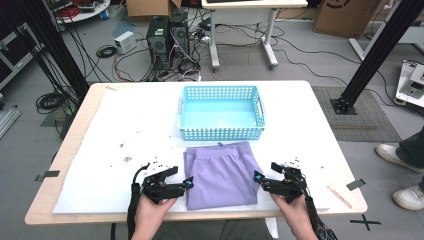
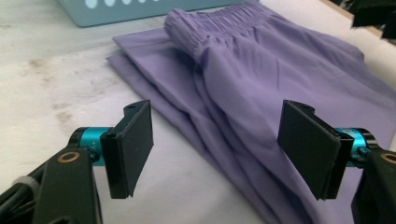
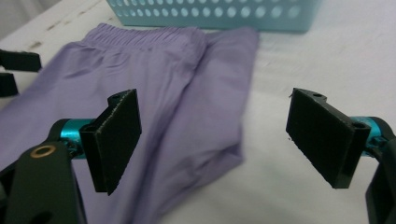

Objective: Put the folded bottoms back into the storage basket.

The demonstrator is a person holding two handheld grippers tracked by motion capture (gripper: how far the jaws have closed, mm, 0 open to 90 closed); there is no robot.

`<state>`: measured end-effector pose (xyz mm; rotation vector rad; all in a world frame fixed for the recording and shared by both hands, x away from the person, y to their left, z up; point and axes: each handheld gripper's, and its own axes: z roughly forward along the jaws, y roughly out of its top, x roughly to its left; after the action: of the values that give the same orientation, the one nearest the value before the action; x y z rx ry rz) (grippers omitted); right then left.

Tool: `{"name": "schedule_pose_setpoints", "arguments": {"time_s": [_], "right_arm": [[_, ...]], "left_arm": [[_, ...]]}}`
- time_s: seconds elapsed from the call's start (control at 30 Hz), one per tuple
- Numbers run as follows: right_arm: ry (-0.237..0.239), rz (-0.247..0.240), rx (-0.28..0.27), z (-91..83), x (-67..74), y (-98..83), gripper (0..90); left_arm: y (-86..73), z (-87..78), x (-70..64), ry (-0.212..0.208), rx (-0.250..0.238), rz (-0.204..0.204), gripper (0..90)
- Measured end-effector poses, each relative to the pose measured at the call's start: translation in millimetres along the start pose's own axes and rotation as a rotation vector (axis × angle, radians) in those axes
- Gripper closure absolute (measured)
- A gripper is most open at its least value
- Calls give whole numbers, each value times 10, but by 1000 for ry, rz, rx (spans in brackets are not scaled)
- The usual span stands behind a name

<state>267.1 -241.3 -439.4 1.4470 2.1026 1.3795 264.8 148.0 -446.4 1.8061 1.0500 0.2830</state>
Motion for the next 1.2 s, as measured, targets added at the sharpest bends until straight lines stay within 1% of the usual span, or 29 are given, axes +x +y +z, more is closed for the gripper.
{"name": "schedule_pose_setpoints", "arguments": {"time_s": [0.03, 0.13, 0.23, 0.3, 0.33, 0.37, 0.4, 0.43, 0.47, 0.5, 0.53, 0.6, 0.63, 0.67, 0.73, 0.77, 0.8, 0.87, 0.93, 1.0, 1.03, 1.13, 1.17, 1.2], "right_arm": [[8, -7, 11, 31, 32, -1, 186], [2, -45, 31, 82, 88, -6, 186], [-23, -66, 39, 95, 84, -10, 186], [-44, -58, 60, 112, 63, -18, 186], [-57, -48, 83, 127, 52, -23, 186], [-64, -36, 96, 142, 41, -29, 186], [-52, -14, 119, 155, 33, -24, 186], [-49, -8, 125, 157, 34, -22, 186], [-45, -1, 134, 171, 33, -23, 186], [-33, 17, 153, 190, 43, -24, 186], [-24, 16, 165, 211, 53, -24, 186], [-38, 10, 169, 232, 89, -19, 185], [-40, 20, 171, 242, 108, -17, 184], [-41, 25, 171, 252, 125, -13, 184], [-6, 37, 177, 266, 138, -2, 185], [12, 48, 182, 268, 132, 8, 185], [19, 55, 179, 267, 118, 12, 189], [33, 73, 177, 261, 92, 12, 190], [31, 74, 174, 265, 104, 9, 189], [14, 52, 176, 282, 147, 2, 189], [12, 40, 178, 294, 173, -2, 189], [-2, 8, 183, 331, 250, -7, 190], [0, 1, 186, 338, 265, -6, 205], [6, -1, 188, 344, 276, -5, 256]], "left_arm": [[0, 4, -9, 0, -2, 6, 267], [-6, 5, -24, 7, -5, 1, 267], [-15, 13, -14, 12, 8, -12, 267], [-28, 48, -10, 22, 57, -30, 267], [-35, 66, -1, 23, 84, -39, 267], [-35, 82, 15, 16, 110, -57, 267], [-29, 73, 21, 11, 99, -63, 268], [-29, 72, 27, 11, 101, -81, 270], [-29, 75, 38, 7, 105, -86, 269], [-26, 76, 37, 7, 106, -89, 270], [-25, 77, 34, 8, 106, -96, 270], [-23, 86, 29, 7, 104, -114, 266], [-20, 92, 23, 6, 102, -125, 259], [-14, 95, 29, -4, 104, -131, 254], [-1, 86, 71, -45, 105, -180, 255], [0, 76, 106, -55, 106, -190, 263], [-4, 66, 129, -53, 102, -199, 274], [-12, 64, 131, -51, 96, -197, 292], [-16, 87, 78, -36, 97, -174, 282], [-15, 120, 16, -32, 101, -145, 281], [-12, 134, -4, -34, 104, -139, 281], [-6, 161, -40, -32, 106, -137, 292], [-5, 168, -44, -32, 106, -140, 300], [-4, 176, -52, -31, 105, -145, 315]]}}
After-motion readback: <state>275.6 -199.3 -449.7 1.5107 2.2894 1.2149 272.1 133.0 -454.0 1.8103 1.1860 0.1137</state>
